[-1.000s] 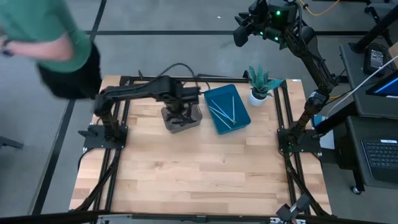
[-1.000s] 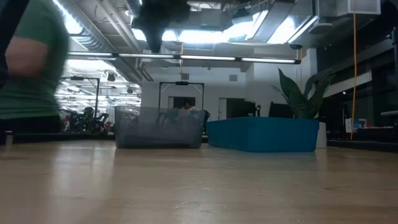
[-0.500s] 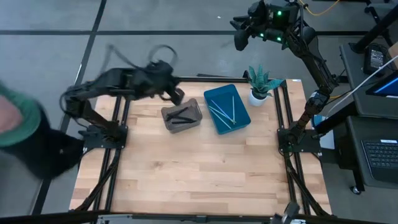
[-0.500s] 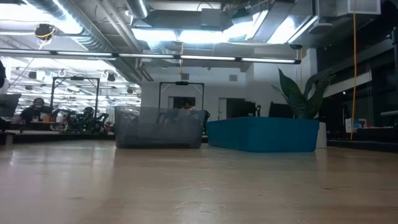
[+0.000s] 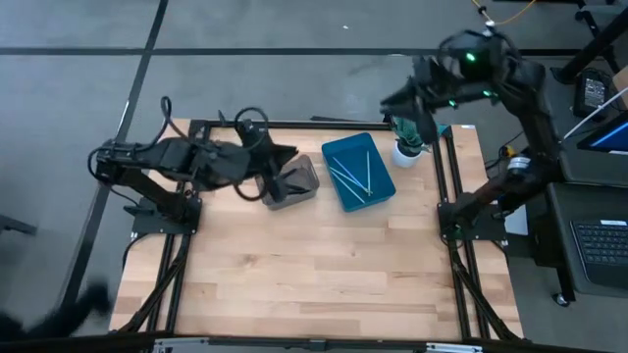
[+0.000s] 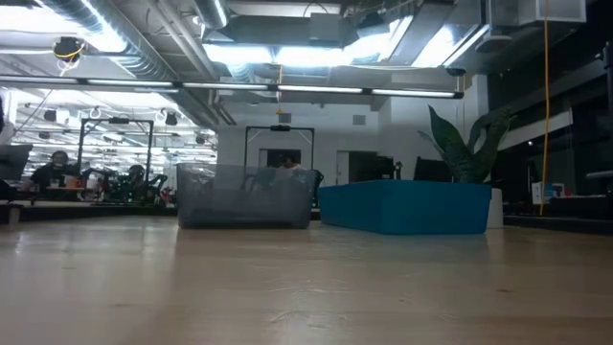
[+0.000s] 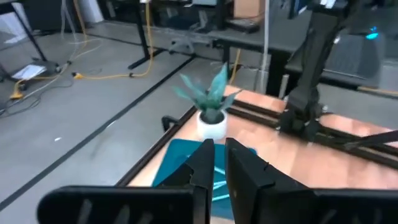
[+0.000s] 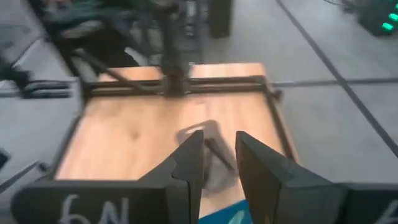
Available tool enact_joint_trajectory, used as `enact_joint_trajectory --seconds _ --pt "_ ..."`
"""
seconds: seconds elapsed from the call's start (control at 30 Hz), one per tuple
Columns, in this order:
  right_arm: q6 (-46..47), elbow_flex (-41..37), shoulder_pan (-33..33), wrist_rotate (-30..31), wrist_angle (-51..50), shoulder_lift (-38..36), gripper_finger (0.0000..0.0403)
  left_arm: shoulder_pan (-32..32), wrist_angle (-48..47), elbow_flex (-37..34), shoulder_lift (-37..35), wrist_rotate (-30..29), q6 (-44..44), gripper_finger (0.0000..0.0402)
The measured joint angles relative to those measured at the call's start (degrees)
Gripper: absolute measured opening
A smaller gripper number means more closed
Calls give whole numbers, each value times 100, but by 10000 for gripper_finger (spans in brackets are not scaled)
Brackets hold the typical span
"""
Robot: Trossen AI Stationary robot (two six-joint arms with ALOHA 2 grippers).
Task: Sort pens & pencils
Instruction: Return to Home Position
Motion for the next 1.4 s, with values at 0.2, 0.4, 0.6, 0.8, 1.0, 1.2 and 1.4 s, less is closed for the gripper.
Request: enact_joint_trajectory --seconds 0.2,0.4,0.6,0.8,1.0,1.2,1.4 --pt "71 -168 813 94 -179 -678 94 -536 134 -164 -347 -218 -216 30" --pt "601 -1260 1287 541 -80 -2038 94 -1452 125 -165 -510 -1094 -309 30" --pt "1218 -3021 1561 455 1065 -3728 94 -2280 95 -173 -518 -1989 -310 30" --pt "1655 -4198 1589 447 1237 -4982 94 -2910 -194 -187 -578 -2560 -610 31" --pt "1365 -4761 1589 450 1672 -5793 94 -3119 -851 -836 -943 -3062 -1607 31" --pt "1216 -5052 1585 456 1584 -6258 94 -3121 -885 -2145 -1653 -3309 -2436 31" --pt "895 -5517 1572 233 1592 -6532 94 -3121 -672 -3045 -2470 -3357 -2542 31"
